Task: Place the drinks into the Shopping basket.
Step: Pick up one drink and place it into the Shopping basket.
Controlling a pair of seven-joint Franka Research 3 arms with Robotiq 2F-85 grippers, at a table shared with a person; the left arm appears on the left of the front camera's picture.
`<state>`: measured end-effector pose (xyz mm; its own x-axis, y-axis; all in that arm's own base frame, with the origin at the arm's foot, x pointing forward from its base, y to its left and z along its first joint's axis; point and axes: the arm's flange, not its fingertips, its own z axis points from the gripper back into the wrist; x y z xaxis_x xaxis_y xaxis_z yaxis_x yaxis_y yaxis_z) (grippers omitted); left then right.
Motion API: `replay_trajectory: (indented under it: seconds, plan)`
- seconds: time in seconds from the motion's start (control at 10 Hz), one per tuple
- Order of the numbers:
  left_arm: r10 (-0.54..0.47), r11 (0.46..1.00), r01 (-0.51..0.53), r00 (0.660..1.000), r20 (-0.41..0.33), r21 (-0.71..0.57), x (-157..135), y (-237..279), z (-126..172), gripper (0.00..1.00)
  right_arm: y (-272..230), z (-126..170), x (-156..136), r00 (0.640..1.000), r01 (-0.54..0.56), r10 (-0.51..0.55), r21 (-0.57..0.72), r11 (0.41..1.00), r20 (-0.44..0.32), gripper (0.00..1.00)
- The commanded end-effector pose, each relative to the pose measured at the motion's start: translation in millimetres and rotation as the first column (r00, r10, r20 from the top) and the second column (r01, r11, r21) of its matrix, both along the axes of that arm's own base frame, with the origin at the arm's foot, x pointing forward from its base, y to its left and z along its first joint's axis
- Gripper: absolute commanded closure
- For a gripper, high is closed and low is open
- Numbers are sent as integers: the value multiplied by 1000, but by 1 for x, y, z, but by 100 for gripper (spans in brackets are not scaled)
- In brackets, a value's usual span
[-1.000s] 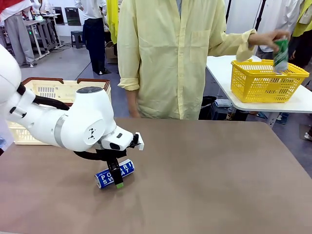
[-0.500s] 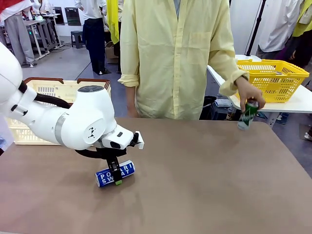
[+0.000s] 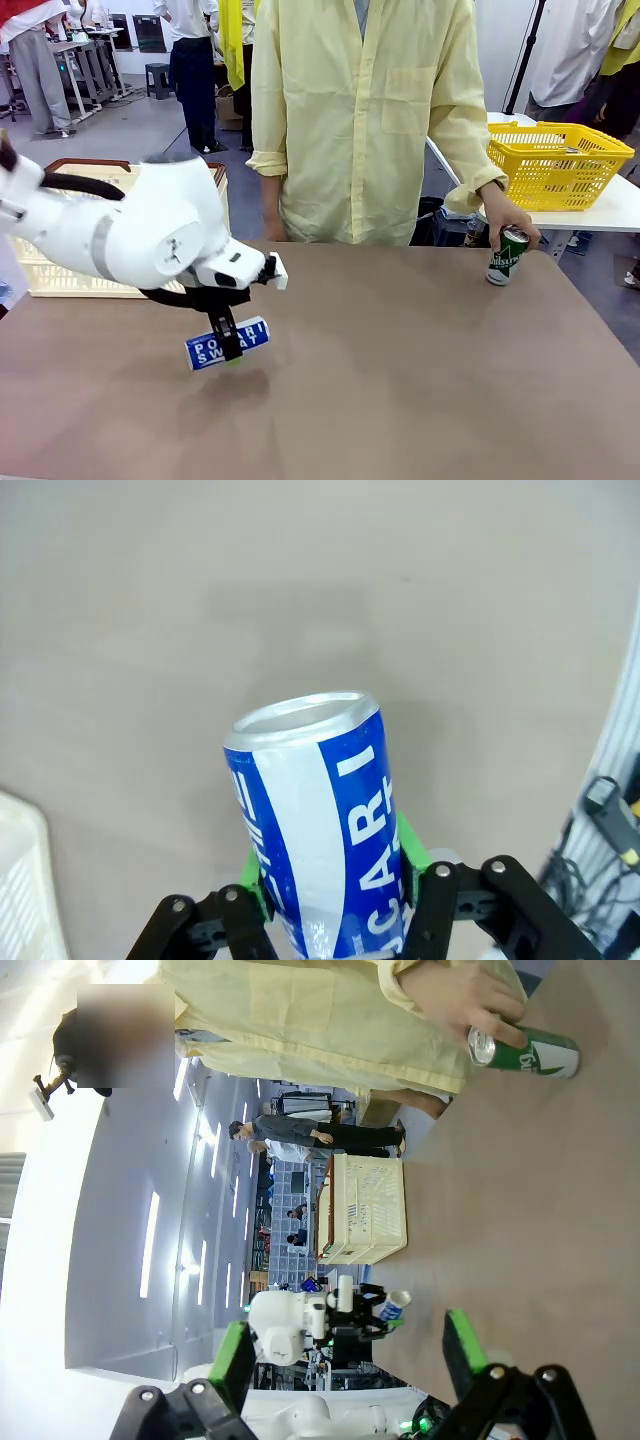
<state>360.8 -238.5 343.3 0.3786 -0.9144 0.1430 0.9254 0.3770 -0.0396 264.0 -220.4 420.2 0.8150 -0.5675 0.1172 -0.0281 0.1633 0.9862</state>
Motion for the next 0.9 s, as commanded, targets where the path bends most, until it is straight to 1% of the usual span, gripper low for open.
replay_trajectory:
  seconds: [0.0, 0.1, 0.2, 0.3, 0.4, 0.5, 0.6, 0.7, 0.8]
  plan:
    - [-9, 998, 10, 1000, 11, -69, -31, 45, 77, 100, -1, 5, 0, 1000, 3, -3, 22, 1000, -7, 0]
    - [0, 995, 2, 1000, 27, -95, -38, 68, 113, 100, -1, 5, 0, 1000, 3, -3, 22, 1000, -7, 0]
    - [86, 993, -82, 995, 40, -87, -31, 93, 145, 100, -1, 5, 0, 1000, 3, -3, 22, 1000, -7, 0]
    - [304, 951, -298, 950, 78, -76, -20, 121, 174, 100, -1, 5, 0, 1000, 3, -3, 22, 1000, -7, 0]
    - [468, 882, -458, 880, 84, -113, -10, 149, 194, 100, -1, 5, 0, 1000, 3, -3, 22, 1000, -7, 0]
    - [522, 849, -510, 850, 67, -138, -5, 169, 201, 100, -1, 5, 0, 1000, 3, -3, 22, 1000, -7, 0]
    - [571, 814, -553, 817, 77, -177, -6, 181, 199, 100, -1, 5, 0, 1000, 3, -3, 22, 1000, -7, 0]
    - [637, 758, -611, 768, 63, -227, -12, 182, 193, 100, -1, 5, 0, 1000, 3, -3, 22, 1000, -7, 0]
    - [526, 844, -510, 847, 76, -163, -11, 195, 210, 100, -1, 5, 0, 1000, 3, -3, 22, 1000, -7, 0]
